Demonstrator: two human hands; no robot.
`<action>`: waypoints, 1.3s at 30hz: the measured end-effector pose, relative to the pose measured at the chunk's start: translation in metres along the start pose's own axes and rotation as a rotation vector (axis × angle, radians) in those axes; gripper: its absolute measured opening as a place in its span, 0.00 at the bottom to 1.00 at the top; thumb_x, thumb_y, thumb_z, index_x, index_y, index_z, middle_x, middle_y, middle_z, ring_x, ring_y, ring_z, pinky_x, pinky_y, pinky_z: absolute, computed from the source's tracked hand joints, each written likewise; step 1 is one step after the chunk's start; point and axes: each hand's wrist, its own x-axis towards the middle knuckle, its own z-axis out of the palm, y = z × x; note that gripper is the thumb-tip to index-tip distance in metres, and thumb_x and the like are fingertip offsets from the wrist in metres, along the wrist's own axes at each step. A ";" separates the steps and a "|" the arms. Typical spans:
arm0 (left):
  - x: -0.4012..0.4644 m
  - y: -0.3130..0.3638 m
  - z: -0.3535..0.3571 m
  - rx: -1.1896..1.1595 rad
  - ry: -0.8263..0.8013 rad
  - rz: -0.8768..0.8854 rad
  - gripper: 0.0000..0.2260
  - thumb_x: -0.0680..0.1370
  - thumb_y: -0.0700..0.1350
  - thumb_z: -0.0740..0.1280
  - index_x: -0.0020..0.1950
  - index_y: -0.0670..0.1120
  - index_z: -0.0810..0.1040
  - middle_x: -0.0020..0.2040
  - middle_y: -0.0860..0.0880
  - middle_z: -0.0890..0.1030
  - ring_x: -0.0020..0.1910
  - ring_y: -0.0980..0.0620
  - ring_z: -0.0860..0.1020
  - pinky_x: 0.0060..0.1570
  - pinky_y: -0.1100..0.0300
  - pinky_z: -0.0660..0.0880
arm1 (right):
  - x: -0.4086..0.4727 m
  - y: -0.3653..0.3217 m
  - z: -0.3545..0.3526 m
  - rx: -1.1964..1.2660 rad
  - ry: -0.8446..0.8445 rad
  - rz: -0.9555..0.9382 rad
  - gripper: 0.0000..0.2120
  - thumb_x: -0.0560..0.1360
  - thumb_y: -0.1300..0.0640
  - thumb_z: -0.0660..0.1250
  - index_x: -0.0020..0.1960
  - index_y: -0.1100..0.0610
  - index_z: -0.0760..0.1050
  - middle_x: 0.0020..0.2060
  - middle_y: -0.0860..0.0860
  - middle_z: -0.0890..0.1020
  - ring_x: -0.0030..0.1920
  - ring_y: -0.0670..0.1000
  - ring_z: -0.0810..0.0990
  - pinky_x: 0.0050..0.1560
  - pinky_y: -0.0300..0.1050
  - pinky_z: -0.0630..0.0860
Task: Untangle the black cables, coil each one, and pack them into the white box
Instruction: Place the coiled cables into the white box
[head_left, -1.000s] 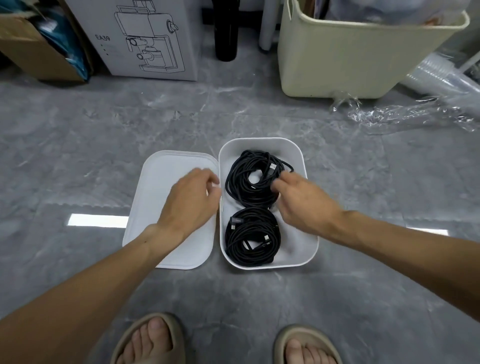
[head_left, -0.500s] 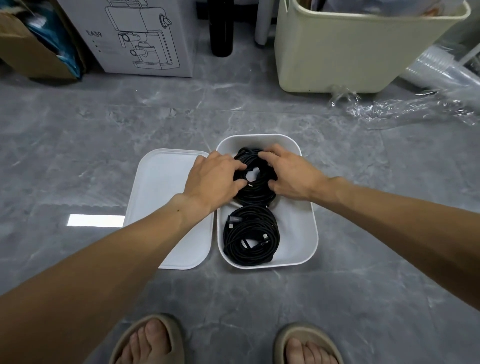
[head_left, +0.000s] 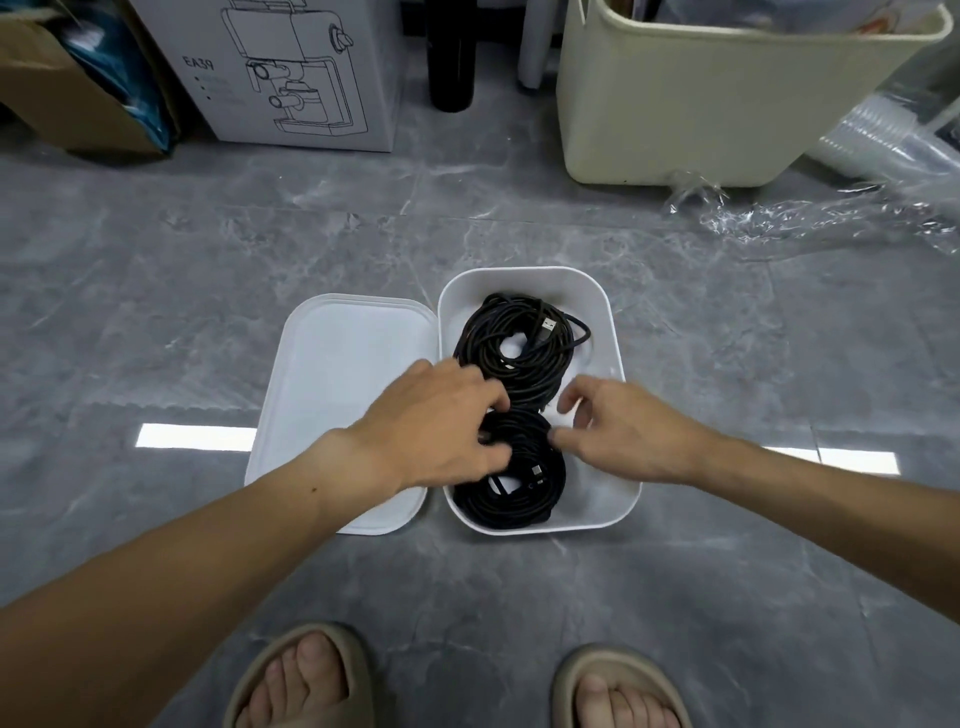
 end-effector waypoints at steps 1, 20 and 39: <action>-0.002 0.002 0.004 0.045 -0.053 0.018 0.22 0.75 0.62 0.64 0.66 0.54 0.72 0.60 0.53 0.76 0.62 0.51 0.71 0.62 0.56 0.62 | -0.005 -0.002 0.003 0.013 -0.092 0.028 0.15 0.74 0.48 0.70 0.56 0.52 0.72 0.47 0.49 0.82 0.40 0.47 0.78 0.41 0.41 0.72; 0.003 0.020 0.016 -0.100 0.018 -0.079 0.15 0.78 0.51 0.65 0.63 0.50 0.74 0.57 0.51 0.76 0.55 0.48 0.74 0.48 0.61 0.64 | -0.003 -0.002 -0.006 0.499 -0.185 0.177 0.11 0.74 0.62 0.73 0.55 0.59 0.74 0.36 0.51 0.82 0.30 0.43 0.81 0.34 0.35 0.76; 0.020 0.009 0.013 -0.246 0.283 -0.160 0.26 0.77 0.52 0.64 0.75 0.50 0.67 0.75 0.50 0.63 0.73 0.49 0.62 0.68 0.56 0.64 | 0.035 -0.023 -0.017 0.769 0.149 0.276 0.10 0.78 0.61 0.61 0.58 0.56 0.67 0.43 0.49 0.75 0.44 0.50 0.77 0.44 0.44 0.74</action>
